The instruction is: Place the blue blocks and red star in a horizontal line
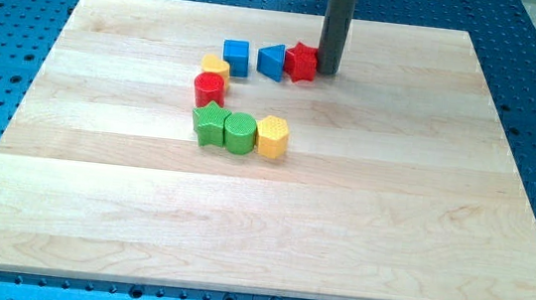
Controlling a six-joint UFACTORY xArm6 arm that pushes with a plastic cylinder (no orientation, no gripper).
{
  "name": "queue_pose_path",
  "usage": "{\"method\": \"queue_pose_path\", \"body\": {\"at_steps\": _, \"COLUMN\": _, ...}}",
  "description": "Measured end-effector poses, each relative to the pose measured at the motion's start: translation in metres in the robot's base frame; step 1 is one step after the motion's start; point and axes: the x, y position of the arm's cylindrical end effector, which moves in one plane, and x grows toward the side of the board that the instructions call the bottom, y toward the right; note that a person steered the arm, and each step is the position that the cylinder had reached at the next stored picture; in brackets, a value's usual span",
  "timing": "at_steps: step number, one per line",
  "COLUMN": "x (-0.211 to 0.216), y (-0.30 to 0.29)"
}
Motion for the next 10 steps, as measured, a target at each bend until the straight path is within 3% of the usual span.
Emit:
{"method": "queue_pose_path", "body": {"at_steps": 8, "x": -0.014, "y": -0.028}}
{"method": "queue_pose_path", "body": {"at_steps": 10, "x": -0.073, "y": -0.024}}
